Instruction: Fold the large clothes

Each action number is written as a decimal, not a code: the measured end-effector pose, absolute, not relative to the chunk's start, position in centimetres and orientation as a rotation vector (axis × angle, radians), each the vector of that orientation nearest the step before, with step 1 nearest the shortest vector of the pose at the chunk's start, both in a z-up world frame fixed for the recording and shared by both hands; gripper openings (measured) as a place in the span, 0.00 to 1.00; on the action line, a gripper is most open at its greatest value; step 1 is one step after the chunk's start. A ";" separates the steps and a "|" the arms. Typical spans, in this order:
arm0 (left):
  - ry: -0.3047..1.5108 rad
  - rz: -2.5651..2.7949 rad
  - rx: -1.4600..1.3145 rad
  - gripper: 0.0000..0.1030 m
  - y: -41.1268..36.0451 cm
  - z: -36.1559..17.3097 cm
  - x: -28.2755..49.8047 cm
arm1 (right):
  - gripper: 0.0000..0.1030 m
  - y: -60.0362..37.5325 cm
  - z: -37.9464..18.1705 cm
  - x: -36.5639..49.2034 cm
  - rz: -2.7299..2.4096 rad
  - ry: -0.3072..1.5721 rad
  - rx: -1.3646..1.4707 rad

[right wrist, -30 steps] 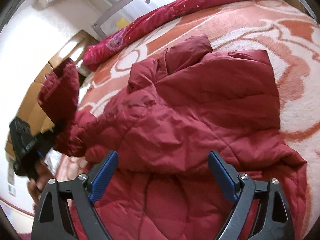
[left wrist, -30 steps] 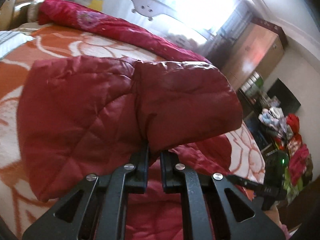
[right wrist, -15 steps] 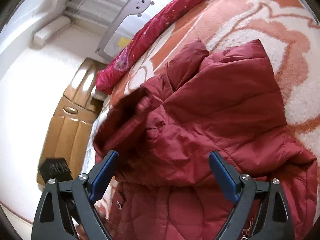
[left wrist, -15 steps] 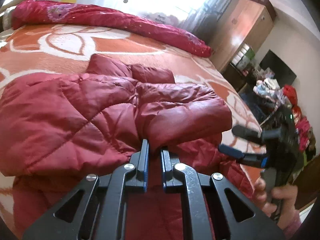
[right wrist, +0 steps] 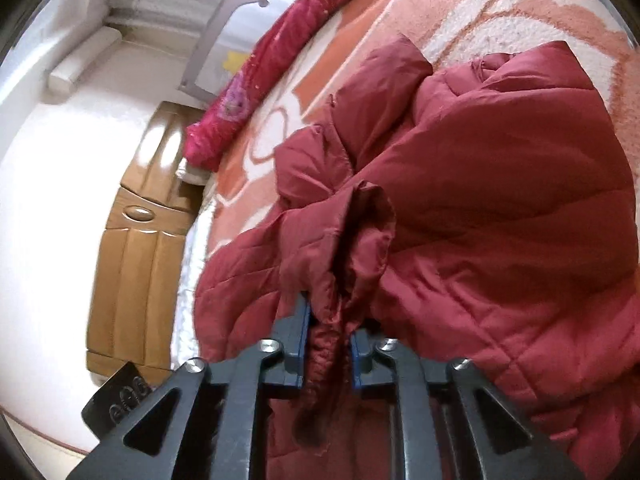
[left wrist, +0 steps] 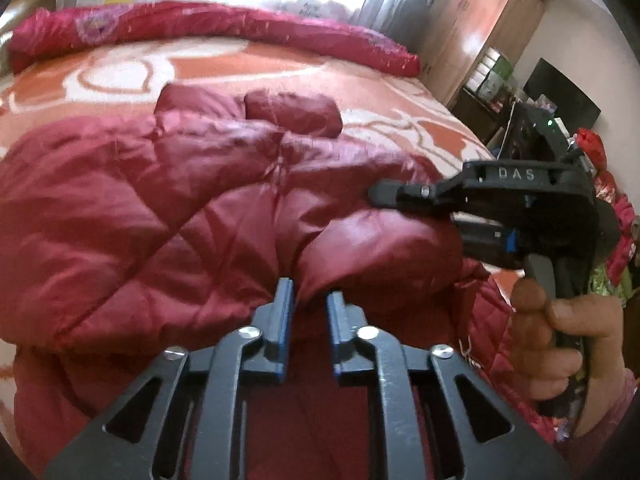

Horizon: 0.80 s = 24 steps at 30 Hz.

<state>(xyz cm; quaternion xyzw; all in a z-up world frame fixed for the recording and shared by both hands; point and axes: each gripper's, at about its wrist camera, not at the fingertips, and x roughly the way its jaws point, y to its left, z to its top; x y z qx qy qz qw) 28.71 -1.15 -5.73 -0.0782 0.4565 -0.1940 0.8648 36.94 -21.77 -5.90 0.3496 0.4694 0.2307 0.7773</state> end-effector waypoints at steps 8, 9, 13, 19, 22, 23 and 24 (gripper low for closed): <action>0.950 -0.370 -0.295 0.19 4.2 -4.2 27.0 | 0.09 -22.4 -4.1 36.5 0.463 0.964 0.667; 0.933 -0.349 -0.309 0.19 5.2 -3.6 26.9 | 0.09 -22.5 -3.9 36.4 0.462 0.962 0.663; 0.878 -0.286 -0.347 0.19 8.6 -1.8 27.3 | 0.08 -23.6 -2.8 35.4 0.459 0.941 0.656; 0.872 -0.230 -0.360 0.19 11.6 -1.6 29.4 | 0.08 -26.5 -1.4 33.9 0.457 0.910 0.687; 0.884 -0.231 -0.348 0.19 11.5 -2.3 30.4 | 0.08 -27.3 -1.1 33.5 0.445 0.896 0.675; 0.891 -0.234 -0.340 0.19 11.4 -2.6 30.8 | 0.08 -27.6 -1.2 33.3 0.434 0.893 0.664; 0.900 -0.234 -0.330 0.19 11.2 -2.8 31.1 | 0.08 -27.9 -1.5 33.3 0.421 0.893 0.656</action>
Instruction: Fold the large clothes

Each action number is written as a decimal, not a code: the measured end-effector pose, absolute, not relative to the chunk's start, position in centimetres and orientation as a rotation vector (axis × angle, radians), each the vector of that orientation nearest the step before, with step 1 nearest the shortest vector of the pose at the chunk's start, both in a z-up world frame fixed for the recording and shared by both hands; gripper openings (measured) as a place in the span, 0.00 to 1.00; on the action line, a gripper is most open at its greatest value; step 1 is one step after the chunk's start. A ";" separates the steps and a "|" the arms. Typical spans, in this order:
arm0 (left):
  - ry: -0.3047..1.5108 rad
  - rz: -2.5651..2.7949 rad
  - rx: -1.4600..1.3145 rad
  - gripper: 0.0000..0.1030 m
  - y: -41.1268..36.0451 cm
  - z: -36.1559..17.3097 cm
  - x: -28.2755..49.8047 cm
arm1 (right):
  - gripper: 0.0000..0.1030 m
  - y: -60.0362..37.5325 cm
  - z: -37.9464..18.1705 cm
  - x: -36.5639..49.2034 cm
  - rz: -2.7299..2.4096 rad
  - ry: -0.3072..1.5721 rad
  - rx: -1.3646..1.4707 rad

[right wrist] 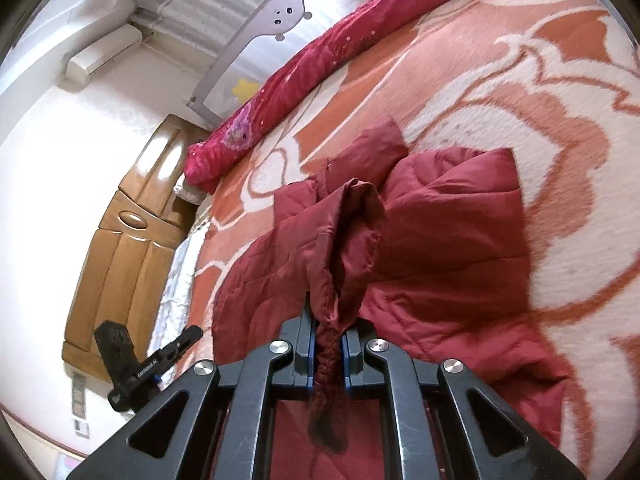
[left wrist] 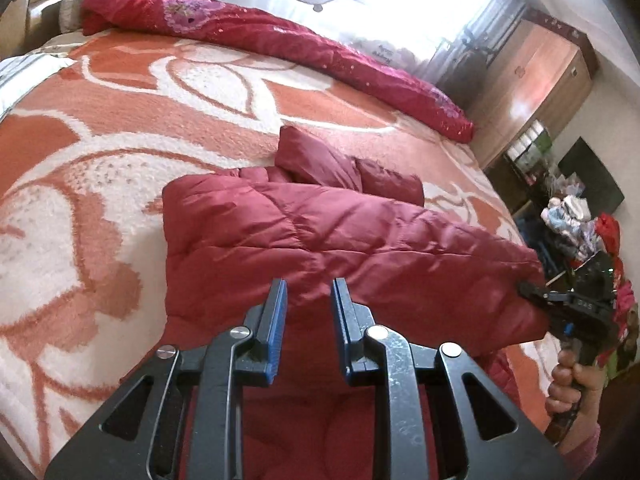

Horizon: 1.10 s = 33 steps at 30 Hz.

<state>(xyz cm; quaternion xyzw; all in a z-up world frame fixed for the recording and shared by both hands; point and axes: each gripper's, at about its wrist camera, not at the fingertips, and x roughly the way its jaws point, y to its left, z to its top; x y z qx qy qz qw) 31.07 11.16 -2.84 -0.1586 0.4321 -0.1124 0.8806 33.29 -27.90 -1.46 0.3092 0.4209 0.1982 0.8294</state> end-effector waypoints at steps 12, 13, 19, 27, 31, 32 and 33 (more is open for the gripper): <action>1.041 -0.250 -0.265 0.19 9.0 -7.9 33.2 | 0.11 -27.8 -7.0 34.9 0.267 0.958 0.507; 1.047 -0.250 -0.265 0.19 8.9 -8.1 33.4 | 0.12 -27.7 -7.4 35.0 0.255 0.960 0.497; 1.071 -0.244 -0.241 0.19 8.7 -9.0 33.7 | 0.34 -28.0 -6.2 34.2 0.145 0.948 0.449; 1.068 -0.224 -0.215 0.19 8.3 -9.2 33.8 | 0.32 -23.1 -1.6 32.3 0.220 0.819 0.242; 1.069 -0.232 -0.221 0.19 8.4 -9.2 33.9 | 0.30 -22.3 -5.3 34.0 0.152 0.944 0.184; 1.069 -0.237 -0.225 0.19 8.4 -9.2 33.9 | 0.29 -23.0 -6.8 34.4 0.144 0.982 0.215; 1.072 -0.241 -0.230 0.19 8.5 -9.1 33.8 | 0.29 -23.5 -7.5 34.6 0.147 0.994 0.232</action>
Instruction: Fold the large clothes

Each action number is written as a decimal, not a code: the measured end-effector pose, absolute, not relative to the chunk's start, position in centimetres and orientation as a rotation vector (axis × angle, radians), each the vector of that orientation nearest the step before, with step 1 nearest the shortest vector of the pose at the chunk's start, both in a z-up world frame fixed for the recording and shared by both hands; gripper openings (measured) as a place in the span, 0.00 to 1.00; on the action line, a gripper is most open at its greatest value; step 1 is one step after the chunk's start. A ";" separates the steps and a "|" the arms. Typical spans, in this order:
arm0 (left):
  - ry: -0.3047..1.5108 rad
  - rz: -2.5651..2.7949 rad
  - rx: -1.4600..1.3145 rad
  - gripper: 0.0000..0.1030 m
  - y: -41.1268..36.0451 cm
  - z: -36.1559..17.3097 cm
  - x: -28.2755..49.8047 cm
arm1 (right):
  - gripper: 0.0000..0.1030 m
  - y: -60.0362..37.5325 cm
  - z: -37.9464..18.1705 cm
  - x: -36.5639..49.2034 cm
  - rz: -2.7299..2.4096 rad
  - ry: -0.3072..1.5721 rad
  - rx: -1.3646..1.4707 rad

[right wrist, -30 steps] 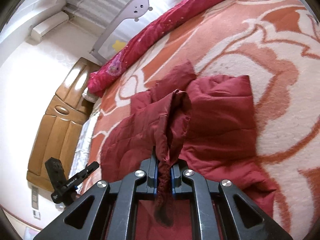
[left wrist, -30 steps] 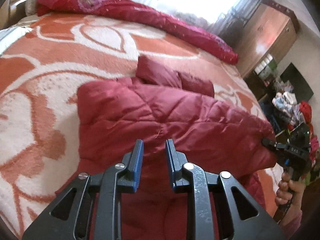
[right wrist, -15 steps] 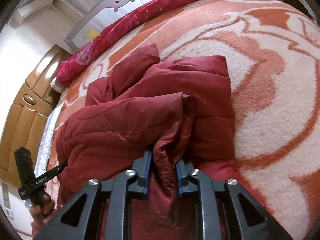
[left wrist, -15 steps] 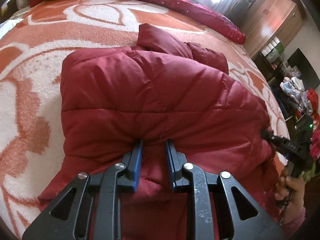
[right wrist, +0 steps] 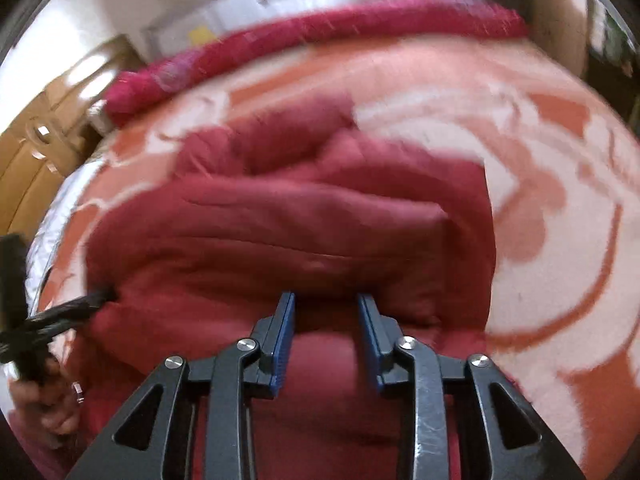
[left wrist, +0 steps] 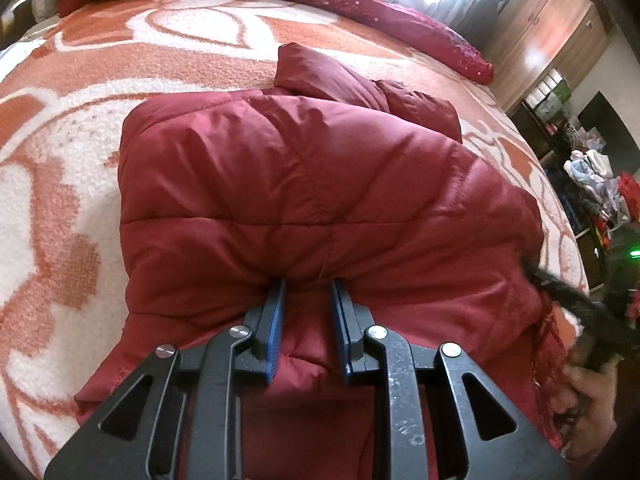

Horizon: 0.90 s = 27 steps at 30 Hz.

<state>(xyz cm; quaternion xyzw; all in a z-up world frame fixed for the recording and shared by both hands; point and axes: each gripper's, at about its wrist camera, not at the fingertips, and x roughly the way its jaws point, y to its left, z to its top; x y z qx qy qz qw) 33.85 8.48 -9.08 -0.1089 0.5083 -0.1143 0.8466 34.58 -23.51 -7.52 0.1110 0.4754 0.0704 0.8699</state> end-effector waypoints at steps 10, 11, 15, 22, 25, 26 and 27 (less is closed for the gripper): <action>1.076 -0.262 -0.321 0.20 10.7 -8.1 31.9 | 0.28 -24.2 -8.5 34.5 0.155 0.994 0.248; 1.092 -0.270 -0.318 0.20 10.7 -8.7 32.1 | 0.28 -24.2 -8.5 34.4 0.152 0.989 0.249; 1.115 -0.272 -0.324 0.20 10.7 -9.7 32.8 | 0.27 -23.3 -6.8 33.7 0.089 0.974 0.221; 1.107 -0.254 -0.286 0.20 10.3 -9.6 32.5 | 0.31 -21.0 -5.3 33.0 0.145 0.951 0.134; 1.107 -0.258 -0.303 0.20 10.5 -9.3 32.3 | 0.31 -21.8 -8.0 34.5 0.127 1.012 0.144; 1.106 -0.258 -0.309 0.20 10.7 -9.2 32.2 | 0.31 -22.2 -8.2 34.6 0.130 1.014 0.166; 1.101 -0.256 -0.314 0.20 10.9 -8.9 32.0 | 0.31 -22.6 -8.3 34.8 0.131 1.020 0.189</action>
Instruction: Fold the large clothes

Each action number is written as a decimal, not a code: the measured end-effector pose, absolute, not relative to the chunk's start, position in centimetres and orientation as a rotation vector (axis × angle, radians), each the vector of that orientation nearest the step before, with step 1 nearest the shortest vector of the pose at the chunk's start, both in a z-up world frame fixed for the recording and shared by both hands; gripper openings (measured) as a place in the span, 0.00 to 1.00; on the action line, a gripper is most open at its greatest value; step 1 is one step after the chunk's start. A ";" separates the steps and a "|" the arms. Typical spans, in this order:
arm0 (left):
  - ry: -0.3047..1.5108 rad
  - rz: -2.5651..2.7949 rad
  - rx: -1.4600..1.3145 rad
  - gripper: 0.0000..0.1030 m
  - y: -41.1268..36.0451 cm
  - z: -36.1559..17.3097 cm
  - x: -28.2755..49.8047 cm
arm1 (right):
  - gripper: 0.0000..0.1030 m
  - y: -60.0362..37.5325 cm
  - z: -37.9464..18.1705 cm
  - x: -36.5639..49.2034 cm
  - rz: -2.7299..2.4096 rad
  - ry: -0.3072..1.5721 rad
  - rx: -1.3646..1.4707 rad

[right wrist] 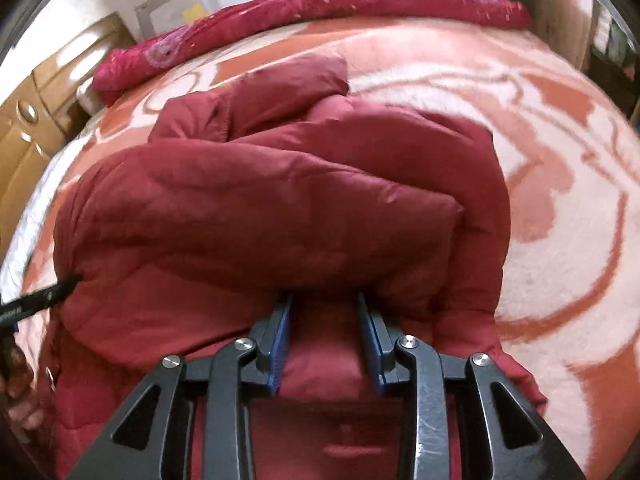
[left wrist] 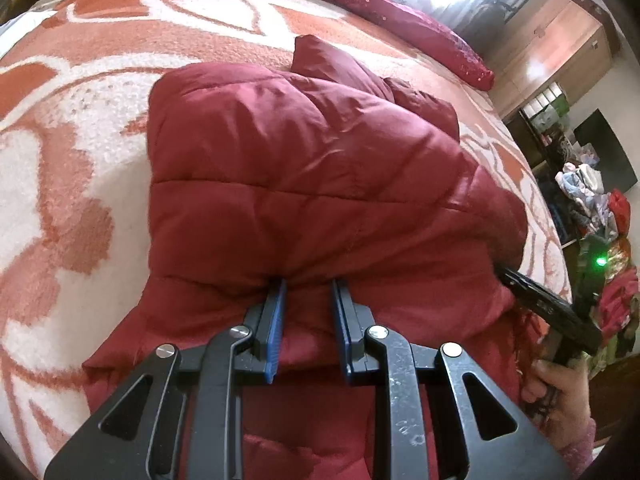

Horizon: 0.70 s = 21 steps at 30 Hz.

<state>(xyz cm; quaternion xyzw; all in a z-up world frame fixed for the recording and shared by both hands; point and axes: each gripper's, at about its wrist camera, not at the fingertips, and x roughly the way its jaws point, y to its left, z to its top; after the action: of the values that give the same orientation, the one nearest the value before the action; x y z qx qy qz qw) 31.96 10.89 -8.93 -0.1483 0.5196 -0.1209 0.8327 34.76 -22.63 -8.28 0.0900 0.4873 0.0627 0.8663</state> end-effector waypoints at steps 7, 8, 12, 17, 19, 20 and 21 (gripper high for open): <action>1.067 -0.182 -0.286 0.20 12.4 -7.0 28.8 | 0.31 -22.3 -8.5 34.5 0.127 1.013 0.155; 1.062 -0.177 -0.290 0.20 12.9 -6.7 27.7 | 0.31 -22.4 -8.5 34.6 0.128 1.014 0.163; 1.063 -0.139 -0.316 0.30 14.7 -6.5 24.4 | 0.31 -22.5 -8.4 34.5 0.124 1.012 0.173; 1.076 -0.088 -0.360 0.36 16.7 -6.8 20.5 | 0.34 -22.6 -7.4 33.6 0.108 1.010 0.180; 1.079 -0.077 -0.374 0.36 17.3 -6.8 19.6 | 0.34 -22.8 -7.2 33.3 0.095 1.013 0.182; 1.078 -0.069 -0.377 0.36 17.7 -6.7 19.0 | 0.34 -23.0 -6.9 33.1 0.095 1.010 0.196; 1.076 -0.064 -0.377 0.36 18.0 -6.6 18.6 | 0.34 -23.2 -6.7 32.9 0.096 1.004 0.211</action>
<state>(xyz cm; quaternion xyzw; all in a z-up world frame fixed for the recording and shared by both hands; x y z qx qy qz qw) 18.55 18.01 -6.58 -0.1785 0.5091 -0.0301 0.8415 32.89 -23.16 -6.73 0.1010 0.4803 0.0460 0.8701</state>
